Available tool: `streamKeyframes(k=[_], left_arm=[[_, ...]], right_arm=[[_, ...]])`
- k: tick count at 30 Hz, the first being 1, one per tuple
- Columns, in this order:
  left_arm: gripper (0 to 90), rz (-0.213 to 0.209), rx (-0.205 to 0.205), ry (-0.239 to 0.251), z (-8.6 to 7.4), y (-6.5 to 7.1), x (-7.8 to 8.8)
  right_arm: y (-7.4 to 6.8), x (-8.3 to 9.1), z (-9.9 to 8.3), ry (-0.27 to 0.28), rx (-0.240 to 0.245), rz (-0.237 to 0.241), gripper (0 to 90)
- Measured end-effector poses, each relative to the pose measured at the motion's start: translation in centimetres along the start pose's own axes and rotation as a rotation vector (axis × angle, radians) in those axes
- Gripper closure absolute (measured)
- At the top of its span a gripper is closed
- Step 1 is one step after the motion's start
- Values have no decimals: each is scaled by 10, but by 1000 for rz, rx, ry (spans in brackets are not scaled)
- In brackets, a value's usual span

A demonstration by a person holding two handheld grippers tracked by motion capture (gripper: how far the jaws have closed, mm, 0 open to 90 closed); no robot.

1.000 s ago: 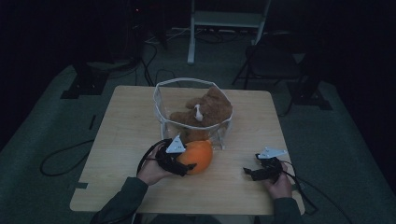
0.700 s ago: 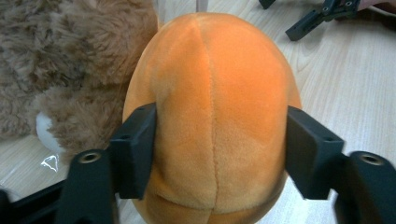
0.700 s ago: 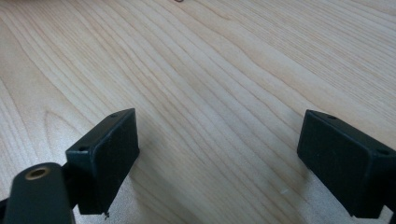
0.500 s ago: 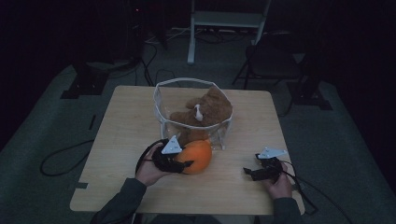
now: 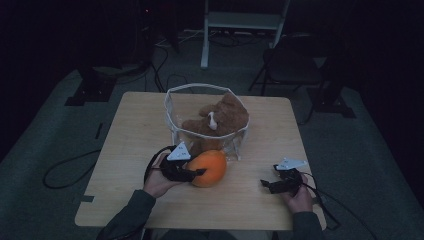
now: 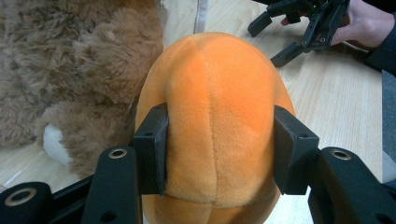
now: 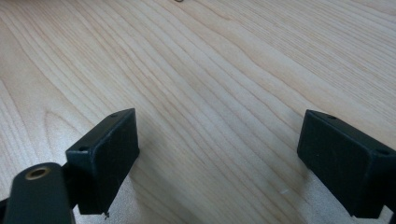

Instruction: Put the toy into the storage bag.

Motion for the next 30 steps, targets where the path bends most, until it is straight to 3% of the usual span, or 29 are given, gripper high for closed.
streamKeyframes(k=[30], left_arm=[[501, -23, 17, 61, 8, 0, 14]], right_arm=[[0, 0, 0, 1, -2, 0, 118]])
Point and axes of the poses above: each handheld gripper's, and its own axes: x roughly backward along the jaws, z roughly out of its top, y roughly to its right, the point moved 3 cm from there along -x, roughly forward along the jaws, and after that the axes turned 4 degrees about -x, right-handed, at the moved point
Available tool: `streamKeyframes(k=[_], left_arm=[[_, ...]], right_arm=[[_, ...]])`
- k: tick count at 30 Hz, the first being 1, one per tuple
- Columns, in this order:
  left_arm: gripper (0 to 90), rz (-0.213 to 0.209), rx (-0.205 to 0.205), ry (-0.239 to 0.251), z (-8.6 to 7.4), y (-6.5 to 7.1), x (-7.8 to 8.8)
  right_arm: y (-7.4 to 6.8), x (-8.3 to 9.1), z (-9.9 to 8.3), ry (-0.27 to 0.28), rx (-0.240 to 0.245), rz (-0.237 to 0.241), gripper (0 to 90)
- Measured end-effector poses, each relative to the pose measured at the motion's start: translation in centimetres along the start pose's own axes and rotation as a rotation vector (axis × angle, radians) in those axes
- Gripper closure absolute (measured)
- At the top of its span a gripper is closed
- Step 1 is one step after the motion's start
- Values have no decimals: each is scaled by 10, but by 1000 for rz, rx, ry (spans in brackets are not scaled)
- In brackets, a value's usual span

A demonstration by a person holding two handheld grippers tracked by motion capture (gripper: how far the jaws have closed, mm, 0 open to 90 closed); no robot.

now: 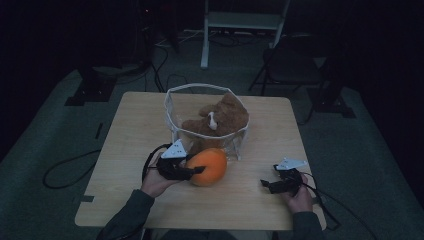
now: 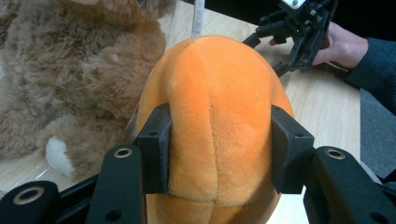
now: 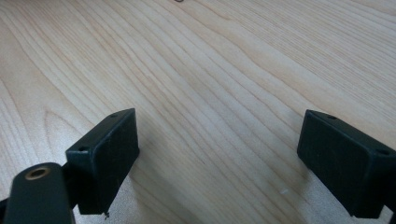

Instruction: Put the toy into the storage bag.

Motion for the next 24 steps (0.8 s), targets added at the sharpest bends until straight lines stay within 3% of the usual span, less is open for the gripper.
streamKeyframes(k=[24], left_arm=[[501, -3, -12, 40, 10, 3, 12]], right_arm=[[0, 0, 0, 0, 3, 0, 119]])
Point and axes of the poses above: each handheld gripper's, and its own axes: x roughly backward along the jaws, z roughly out of its top, y roughly to its right, the point moved 3 cm from there along -x, roughly forward along the jaws, and after that the axes turned 4 degrees about -x, right-handed, at the moved point
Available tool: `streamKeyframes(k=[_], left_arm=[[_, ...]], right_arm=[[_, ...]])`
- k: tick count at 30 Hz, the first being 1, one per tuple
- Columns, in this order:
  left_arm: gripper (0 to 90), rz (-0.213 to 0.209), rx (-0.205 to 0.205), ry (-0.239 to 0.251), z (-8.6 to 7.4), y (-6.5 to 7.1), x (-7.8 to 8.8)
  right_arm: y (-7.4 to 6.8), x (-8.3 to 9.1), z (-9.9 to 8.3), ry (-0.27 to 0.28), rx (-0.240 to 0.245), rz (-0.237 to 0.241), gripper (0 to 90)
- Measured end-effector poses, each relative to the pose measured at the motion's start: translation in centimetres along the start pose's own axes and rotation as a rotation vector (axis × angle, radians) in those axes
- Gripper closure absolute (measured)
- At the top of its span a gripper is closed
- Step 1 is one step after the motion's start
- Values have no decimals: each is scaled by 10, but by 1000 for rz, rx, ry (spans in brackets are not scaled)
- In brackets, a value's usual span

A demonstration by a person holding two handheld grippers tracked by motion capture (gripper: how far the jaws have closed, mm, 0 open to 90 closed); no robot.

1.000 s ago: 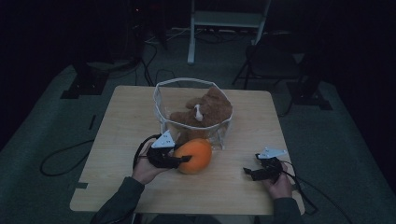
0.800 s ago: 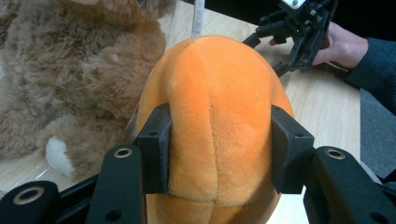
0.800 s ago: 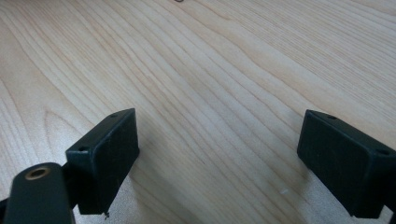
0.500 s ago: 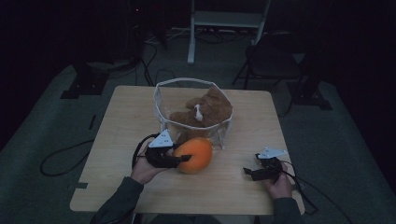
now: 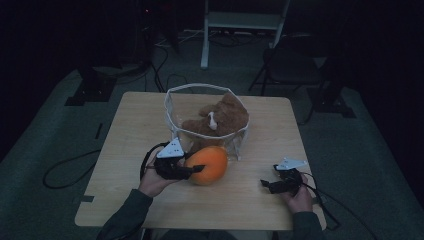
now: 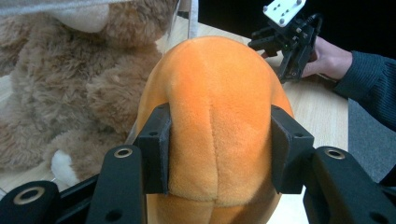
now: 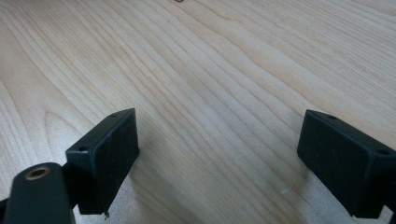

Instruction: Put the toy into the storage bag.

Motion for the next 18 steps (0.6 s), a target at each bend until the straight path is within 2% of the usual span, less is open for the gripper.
streamKeyframes(k=[18], left_arm=[[501, -22, -6, 45, 9, 4, 12]], right_arm=[[0, 0, 0, -1, -1, 0, 118]])
Point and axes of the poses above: each handheld gripper's, and its own axes: x roughly backward along the jaws, z roughly out of its top, y roughly to its right, the point moved 3 cm from there along -x, roughly forward along the jaws, and after that the axes turned 4 degrees about -x, right-handed, at the moved point
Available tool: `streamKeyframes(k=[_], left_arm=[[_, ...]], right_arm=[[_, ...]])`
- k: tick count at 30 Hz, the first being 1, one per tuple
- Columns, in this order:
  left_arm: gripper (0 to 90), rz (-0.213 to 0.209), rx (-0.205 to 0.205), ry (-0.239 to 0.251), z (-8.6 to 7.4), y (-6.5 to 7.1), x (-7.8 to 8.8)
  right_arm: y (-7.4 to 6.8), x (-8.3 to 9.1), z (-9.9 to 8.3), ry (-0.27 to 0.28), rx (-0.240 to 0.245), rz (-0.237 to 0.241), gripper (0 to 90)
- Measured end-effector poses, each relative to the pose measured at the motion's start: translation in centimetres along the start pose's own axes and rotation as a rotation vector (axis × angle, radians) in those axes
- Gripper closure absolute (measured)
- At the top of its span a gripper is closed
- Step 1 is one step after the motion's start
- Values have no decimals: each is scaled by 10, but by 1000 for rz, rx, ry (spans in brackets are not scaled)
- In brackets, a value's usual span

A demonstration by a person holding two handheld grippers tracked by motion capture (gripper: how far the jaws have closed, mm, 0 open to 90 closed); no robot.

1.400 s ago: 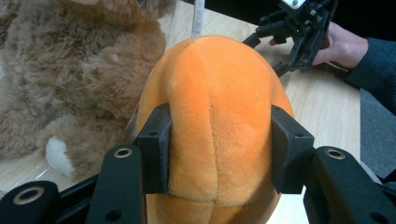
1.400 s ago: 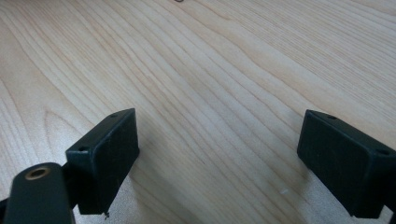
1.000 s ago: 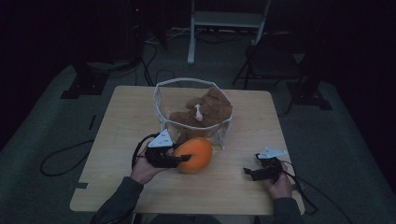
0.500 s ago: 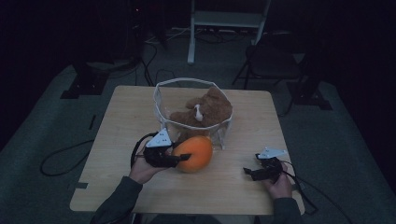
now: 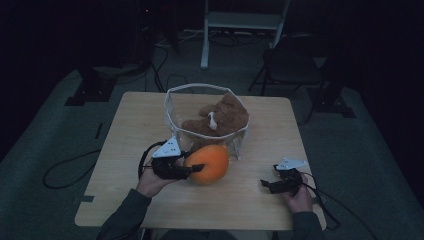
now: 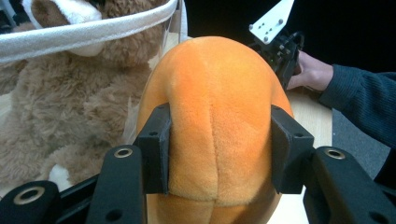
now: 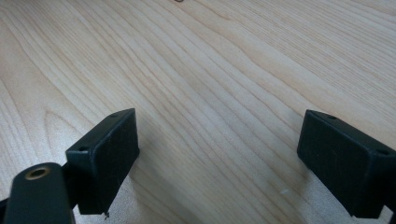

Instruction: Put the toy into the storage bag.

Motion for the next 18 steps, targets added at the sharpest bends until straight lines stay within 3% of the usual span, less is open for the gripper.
streamKeyframes(k=[18], left_arm=[[501, -14, -3, 42, 10, 2, 8]], right_arm=[[0, 0, 0, 0, -2, 0, 119]])
Point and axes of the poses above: each handheld gripper's, and its own axes: x roughly backward along the jaws, z roughly out of its top, y roughly to its right, the point moved 3 cm from there along -x, roughly forward along the jaws, and after that the axes turned 4 degrees about -x, right-handed, at the moved point
